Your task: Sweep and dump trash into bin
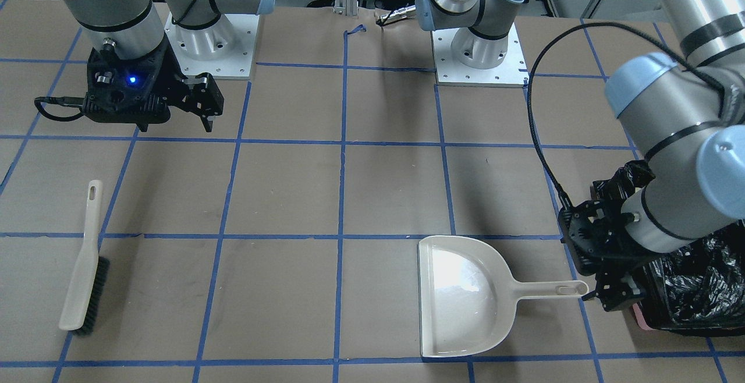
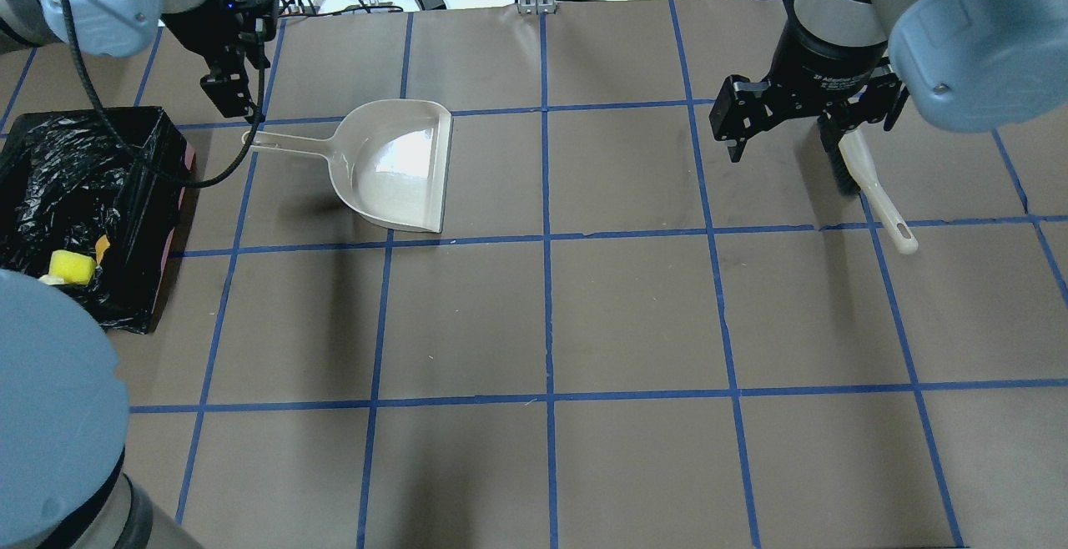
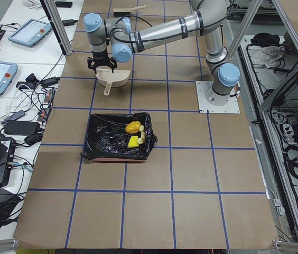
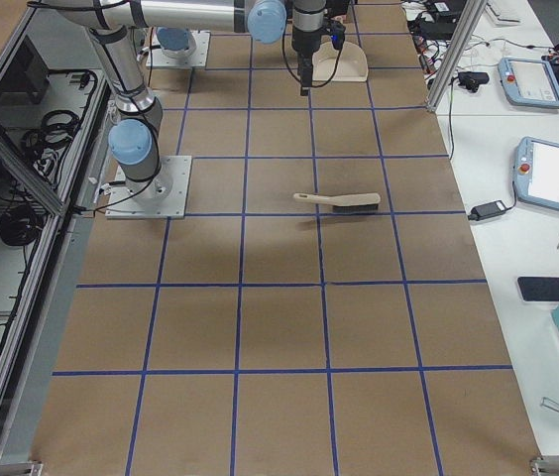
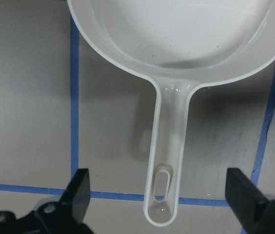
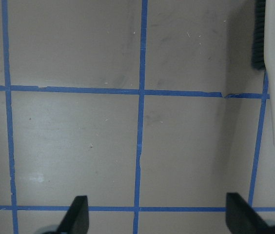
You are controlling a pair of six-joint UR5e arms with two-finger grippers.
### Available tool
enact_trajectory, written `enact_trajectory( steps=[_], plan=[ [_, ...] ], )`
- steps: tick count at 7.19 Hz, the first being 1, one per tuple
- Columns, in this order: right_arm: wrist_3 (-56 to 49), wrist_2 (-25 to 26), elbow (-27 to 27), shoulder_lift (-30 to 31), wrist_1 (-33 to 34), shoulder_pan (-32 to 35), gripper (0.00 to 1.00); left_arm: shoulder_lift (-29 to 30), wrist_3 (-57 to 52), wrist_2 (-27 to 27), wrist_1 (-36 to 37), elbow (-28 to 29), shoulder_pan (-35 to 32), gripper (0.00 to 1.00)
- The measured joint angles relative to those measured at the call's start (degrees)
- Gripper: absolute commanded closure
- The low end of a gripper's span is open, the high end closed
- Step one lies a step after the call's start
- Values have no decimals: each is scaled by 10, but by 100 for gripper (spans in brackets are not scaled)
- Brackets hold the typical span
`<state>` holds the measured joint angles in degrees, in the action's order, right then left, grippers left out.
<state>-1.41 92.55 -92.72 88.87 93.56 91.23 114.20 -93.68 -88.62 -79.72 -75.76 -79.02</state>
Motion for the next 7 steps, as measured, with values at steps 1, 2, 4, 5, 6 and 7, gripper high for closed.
enact_trajectory(
  steps=[1, 2, 4, 5, 6, 7],
  plan=[
    [0, 0, 0, 0, 0, 0, 0, -22, 38, 9, -26, 4, -2, 0],
    [0, 0, 0, 0, 0, 0, 0, -41, 93, 21, -47, 6, -7, 0],
    [0, 0, 0, 0, 0, 0, 0, -78, 219, 28, -84, 5, -18, 0],
    [0, 1, 0, -1, 0, 0, 0, -92, 302, 29, -91, 0, -21, 0],
    [0, 1, 0, -1, 0, 0, 0, -102, 387, 28, -96, -4, -26, 0],
    [0, 1, 0, -1, 0, 0, 0, -108, 460, 26, -97, -8, -38, 0]
  ],
)
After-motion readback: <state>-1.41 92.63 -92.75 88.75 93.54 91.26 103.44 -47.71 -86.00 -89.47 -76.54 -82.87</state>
